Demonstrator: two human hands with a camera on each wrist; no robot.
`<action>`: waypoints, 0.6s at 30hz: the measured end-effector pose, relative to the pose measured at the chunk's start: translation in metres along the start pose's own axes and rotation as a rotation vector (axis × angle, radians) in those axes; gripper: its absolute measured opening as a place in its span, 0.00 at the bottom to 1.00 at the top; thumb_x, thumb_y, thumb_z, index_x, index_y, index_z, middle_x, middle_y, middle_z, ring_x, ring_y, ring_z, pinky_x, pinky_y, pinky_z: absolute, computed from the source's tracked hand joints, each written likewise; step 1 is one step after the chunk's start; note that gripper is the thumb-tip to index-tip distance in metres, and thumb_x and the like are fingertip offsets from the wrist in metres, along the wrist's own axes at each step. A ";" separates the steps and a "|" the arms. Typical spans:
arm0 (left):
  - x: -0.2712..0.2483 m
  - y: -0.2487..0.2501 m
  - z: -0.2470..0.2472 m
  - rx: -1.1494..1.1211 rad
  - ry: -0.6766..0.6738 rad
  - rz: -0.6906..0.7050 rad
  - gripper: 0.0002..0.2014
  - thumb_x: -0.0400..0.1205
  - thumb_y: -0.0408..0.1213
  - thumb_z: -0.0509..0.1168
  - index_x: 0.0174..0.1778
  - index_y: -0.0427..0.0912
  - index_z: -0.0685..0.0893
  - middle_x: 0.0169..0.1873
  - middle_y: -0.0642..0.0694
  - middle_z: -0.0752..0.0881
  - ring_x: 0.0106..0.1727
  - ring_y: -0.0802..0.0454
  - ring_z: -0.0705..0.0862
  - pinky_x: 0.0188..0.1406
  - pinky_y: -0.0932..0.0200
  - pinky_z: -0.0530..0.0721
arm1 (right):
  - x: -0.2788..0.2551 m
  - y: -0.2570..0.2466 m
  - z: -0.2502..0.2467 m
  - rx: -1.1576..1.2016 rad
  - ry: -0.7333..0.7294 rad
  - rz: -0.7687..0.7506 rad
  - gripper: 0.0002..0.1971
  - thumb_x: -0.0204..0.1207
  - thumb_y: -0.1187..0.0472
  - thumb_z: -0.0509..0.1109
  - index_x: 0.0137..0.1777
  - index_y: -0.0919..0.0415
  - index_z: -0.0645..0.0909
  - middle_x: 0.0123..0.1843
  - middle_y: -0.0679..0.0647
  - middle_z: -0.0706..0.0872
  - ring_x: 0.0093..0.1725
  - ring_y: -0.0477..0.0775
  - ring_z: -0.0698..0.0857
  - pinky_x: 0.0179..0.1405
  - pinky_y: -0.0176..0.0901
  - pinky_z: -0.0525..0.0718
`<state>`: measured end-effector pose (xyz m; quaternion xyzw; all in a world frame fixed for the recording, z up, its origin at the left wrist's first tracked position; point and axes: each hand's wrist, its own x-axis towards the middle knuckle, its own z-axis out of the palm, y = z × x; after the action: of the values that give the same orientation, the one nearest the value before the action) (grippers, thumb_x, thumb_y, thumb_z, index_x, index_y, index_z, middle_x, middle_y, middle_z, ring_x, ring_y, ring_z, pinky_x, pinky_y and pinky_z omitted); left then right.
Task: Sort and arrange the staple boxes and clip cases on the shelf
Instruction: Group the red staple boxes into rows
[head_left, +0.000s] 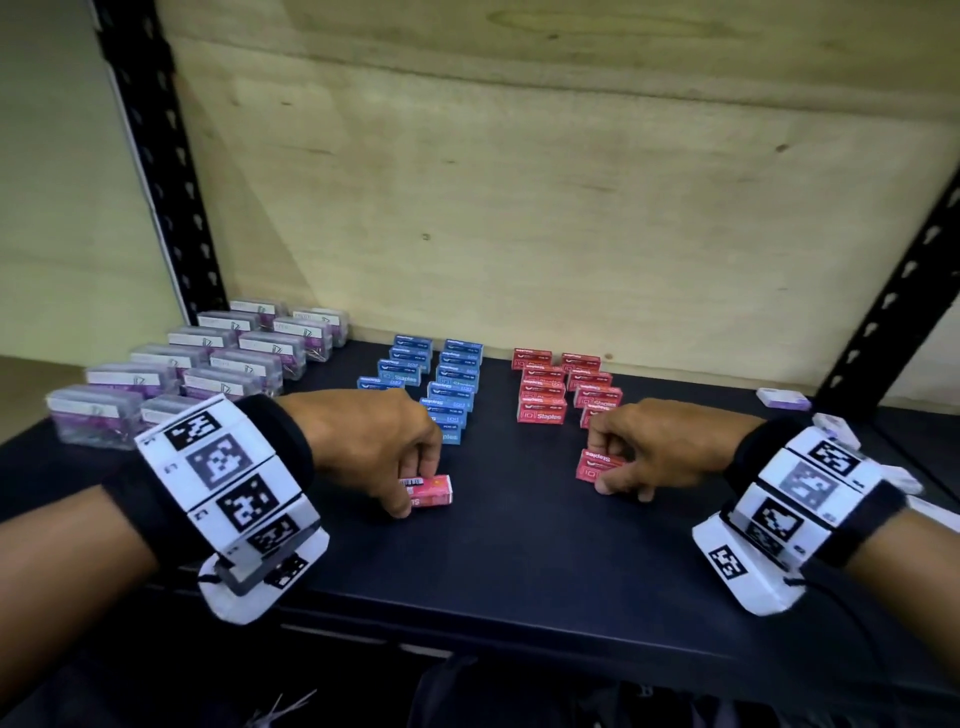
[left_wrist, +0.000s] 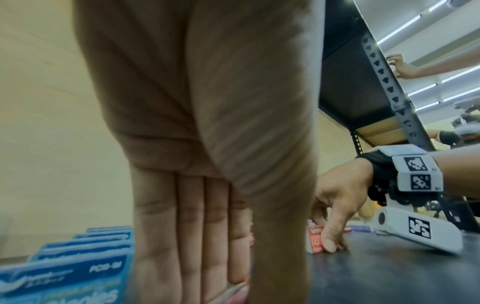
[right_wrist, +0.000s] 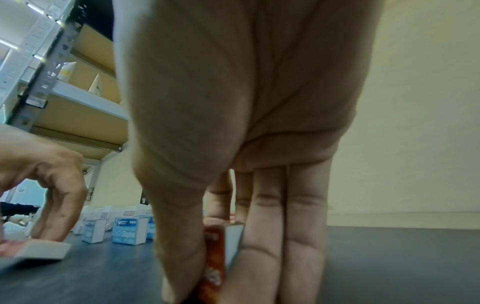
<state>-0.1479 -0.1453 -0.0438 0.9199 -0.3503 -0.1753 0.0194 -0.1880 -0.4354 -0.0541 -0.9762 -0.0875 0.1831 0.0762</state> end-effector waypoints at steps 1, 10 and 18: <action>0.001 0.001 -0.001 -0.018 0.002 0.018 0.13 0.73 0.43 0.77 0.52 0.53 0.85 0.43 0.59 0.89 0.43 0.64 0.86 0.49 0.62 0.86 | 0.000 0.000 0.000 -0.013 0.008 -0.004 0.11 0.75 0.47 0.76 0.47 0.47 0.78 0.36 0.46 0.92 0.32 0.40 0.89 0.44 0.44 0.83; 0.038 0.019 -0.011 -0.056 0.002 0.126 0.11 0.80 0.37 0.70 0.58 0.51 0.86 0.43 0.58 0.91 0.44 0.64 0.88 0.51 0.65 0.85 | -0.009 0.009 -0.007 -0.037 0.013 0.010 0.05 0.77 0.52 0.76 0.48 0.46 0.82 0.36 0.43 0.91 0.35 0.37 0.88 0.41 0.36 0.79; 0.081 0.032 -0.017 -0.053 0.103 0.125 0.12 0.81 0.36 0.69 0.61 0.47 0.85 0.48 0.57 0.88 0.49 0.60 0.86 0.53 0.64 0.84 | -0.009 0.022 -0.013 -0.124 0.082 0.066 0.07 0.79 0.51 0.73 0.54 0.47 0.81 0.46 0.44 0.87 0.48 0.49 0.86 0.52 0.45 0.83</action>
<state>-0.1061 -0.2233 -0.0474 0.9032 -0.4008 -0.1354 0.0729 -0.1883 -0.4600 -0.0429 -0.9881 -0.0634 0.1396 0.0130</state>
